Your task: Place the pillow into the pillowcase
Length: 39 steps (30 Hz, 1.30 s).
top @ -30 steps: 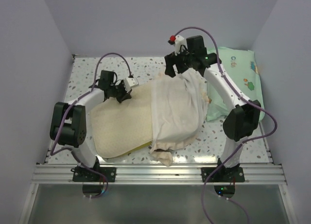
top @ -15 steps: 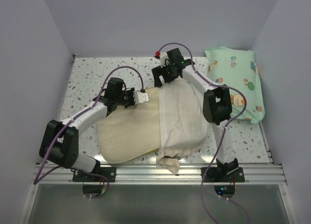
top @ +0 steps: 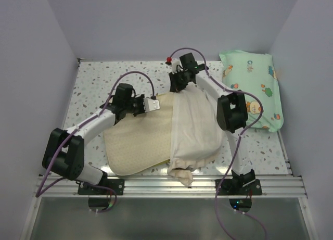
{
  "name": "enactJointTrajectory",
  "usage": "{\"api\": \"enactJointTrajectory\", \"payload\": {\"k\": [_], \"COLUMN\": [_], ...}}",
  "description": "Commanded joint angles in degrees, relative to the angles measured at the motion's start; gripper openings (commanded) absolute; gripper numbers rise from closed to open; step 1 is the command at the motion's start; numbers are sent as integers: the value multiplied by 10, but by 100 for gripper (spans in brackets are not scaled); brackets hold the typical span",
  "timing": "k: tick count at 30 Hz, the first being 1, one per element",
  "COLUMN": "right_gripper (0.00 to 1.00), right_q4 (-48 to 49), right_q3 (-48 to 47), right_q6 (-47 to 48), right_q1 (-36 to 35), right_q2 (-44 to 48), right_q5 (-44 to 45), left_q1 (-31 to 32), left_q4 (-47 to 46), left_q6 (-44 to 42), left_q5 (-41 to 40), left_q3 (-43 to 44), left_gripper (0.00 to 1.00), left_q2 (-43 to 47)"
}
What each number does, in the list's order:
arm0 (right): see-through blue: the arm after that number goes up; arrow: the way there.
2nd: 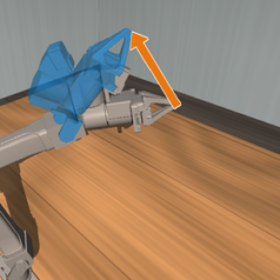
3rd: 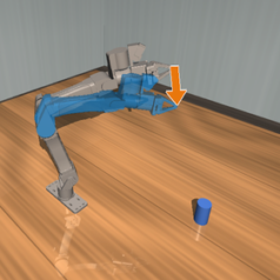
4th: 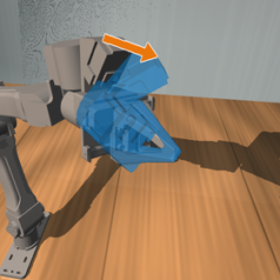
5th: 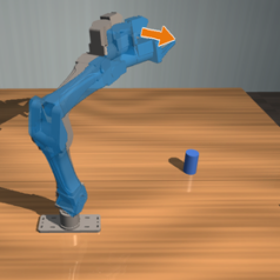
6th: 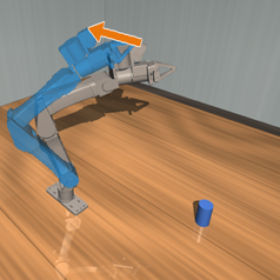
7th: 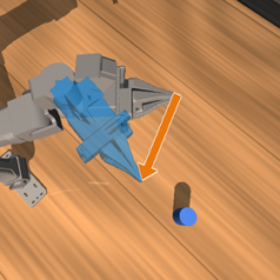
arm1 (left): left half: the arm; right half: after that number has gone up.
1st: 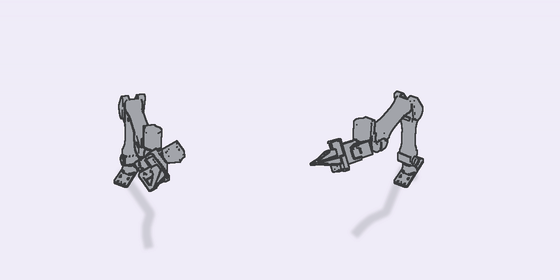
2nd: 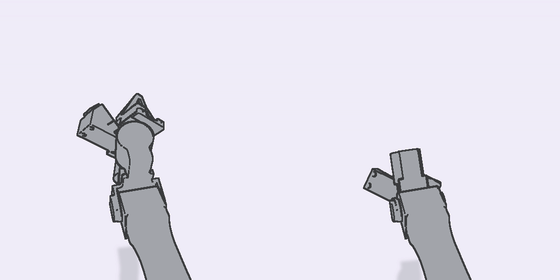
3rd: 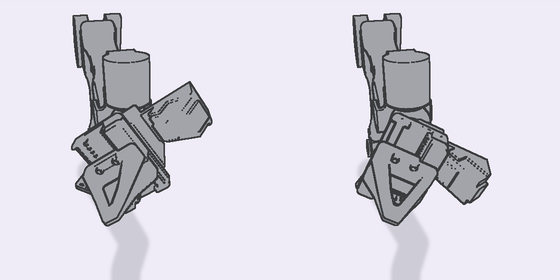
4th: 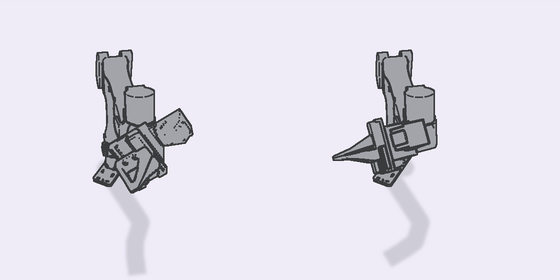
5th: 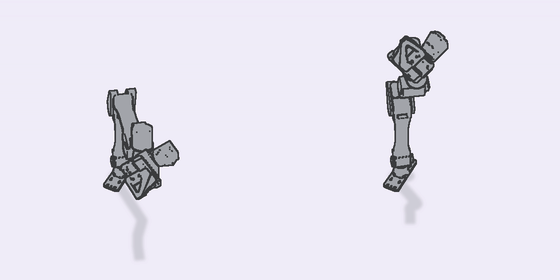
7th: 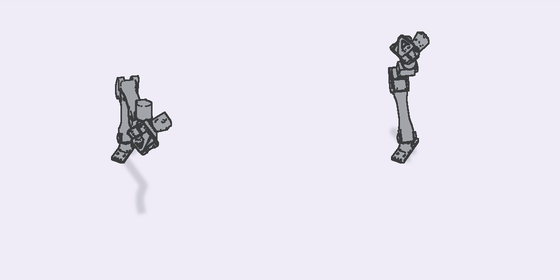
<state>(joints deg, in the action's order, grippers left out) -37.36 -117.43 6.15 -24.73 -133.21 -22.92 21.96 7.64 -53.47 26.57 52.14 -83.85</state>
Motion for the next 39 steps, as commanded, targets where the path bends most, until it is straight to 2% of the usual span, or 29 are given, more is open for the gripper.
{"api": "enactJointTrajectory", "payload": {"k": [1, 4, 7, 9, 15, 20, 24, 26, 29, 32, 35, 37, 38, 39], "right_gripper": [0, 0, 0, 0, 0, 0, 0, 0, 0, 0, 0, 0, 15, 35], "right_q4": [46, 115, 127, 160, 237, 272, 283, 293, 301, 304, 297, 275, 258, 246], "right_q3": [-15, -10, -18, 14, 48, 55, 49, 69, 87, 43, -34, -105, -144, -162], "right_q6": [-57, -140, -170, -191, -289, -333, -349, -363, -352, -329, -299, -282, -274, -260], "right_q1": [-6, -20, -57, -87, -142, -168, -171, -180, -199, -197, -195, -196, -195, -194], "right_q2": [82, 129, 152, 180, 224, 242, 222, 216, 209, 169, 80, 8, -12, -24], "right_q5": [-98, -152, -165, -166, -122, -49, -2, -27, -16, 13, 3, -1, 1, 7], "left_q1": [8, 8, 8, 8, 5, 3, 0, -3, -24, -78, -133, -177, -209, -219], "left_q4": [-42, -60, -68, -98, -127, -159, -131, -121, -140, -135, -153, -128, -110, -104], "left_q6": [16, 71, 136, 189, 285, 279, 309, 334, 389, 450, 490, 502, 508, 507], "left_q5": [30, 45, 67, 93, 110, 126, 140, 147, 160, 176, 145, 132, 121, 115], "left_q3": [9, 20, 50, 74, 138, 94, 53, 33, -3, 0, 24, 73, 88, 96], "left_gripper": [0, 0, 0, 0, 0, 0, 0, 0, 0, 0, 0, 0, 0, 0], "left_q2": [11, 14, 14, 22, 53, 120, 166, 171, 165, 114, 52, -10, -44, -55]}}
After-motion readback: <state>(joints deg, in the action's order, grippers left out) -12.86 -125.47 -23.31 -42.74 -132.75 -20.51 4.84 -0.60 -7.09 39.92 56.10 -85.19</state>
